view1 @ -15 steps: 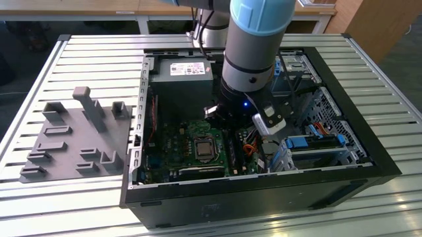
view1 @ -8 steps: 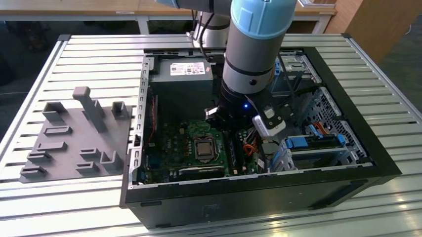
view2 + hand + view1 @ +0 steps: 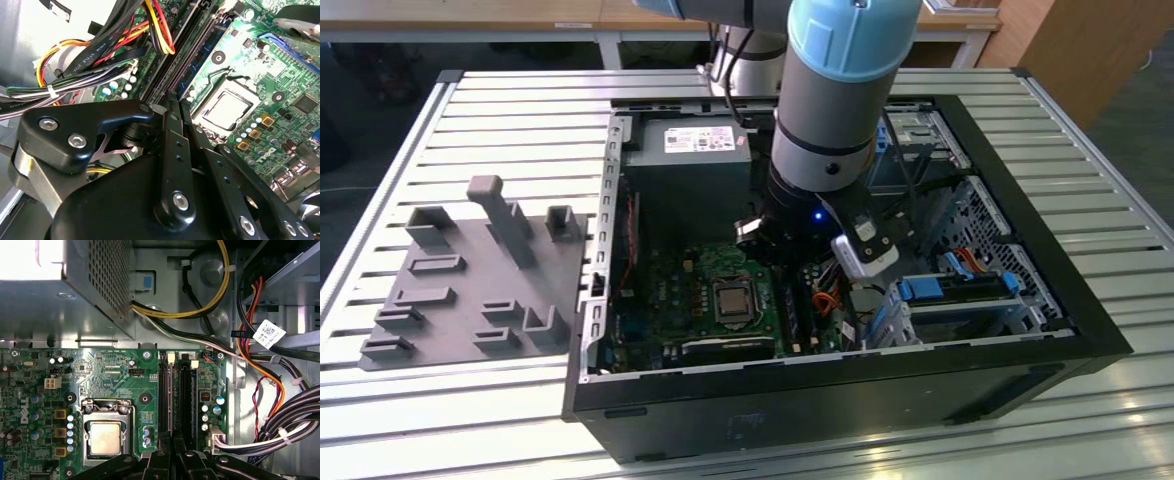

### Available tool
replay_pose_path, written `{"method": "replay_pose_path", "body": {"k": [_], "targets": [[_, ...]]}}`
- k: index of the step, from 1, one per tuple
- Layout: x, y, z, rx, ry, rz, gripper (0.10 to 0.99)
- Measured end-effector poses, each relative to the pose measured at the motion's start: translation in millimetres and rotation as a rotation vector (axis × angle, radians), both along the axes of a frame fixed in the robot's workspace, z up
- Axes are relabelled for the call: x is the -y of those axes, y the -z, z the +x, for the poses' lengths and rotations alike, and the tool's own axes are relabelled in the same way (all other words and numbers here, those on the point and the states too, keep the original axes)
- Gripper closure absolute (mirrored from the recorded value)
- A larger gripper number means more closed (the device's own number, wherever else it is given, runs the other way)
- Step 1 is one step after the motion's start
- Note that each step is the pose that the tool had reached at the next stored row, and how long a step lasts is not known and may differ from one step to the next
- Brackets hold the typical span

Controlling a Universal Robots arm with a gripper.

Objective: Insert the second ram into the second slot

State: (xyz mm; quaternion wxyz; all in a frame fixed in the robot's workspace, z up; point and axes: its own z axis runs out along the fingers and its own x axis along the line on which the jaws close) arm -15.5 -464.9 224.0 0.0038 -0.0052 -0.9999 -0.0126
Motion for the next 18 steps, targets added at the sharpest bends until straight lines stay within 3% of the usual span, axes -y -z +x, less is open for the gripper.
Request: {"method": "replay_pose_path", "body": {"k": [18], "targets": [[2.3,1.7,0.1,0.0,0.0,-0.002,0.949]]}}
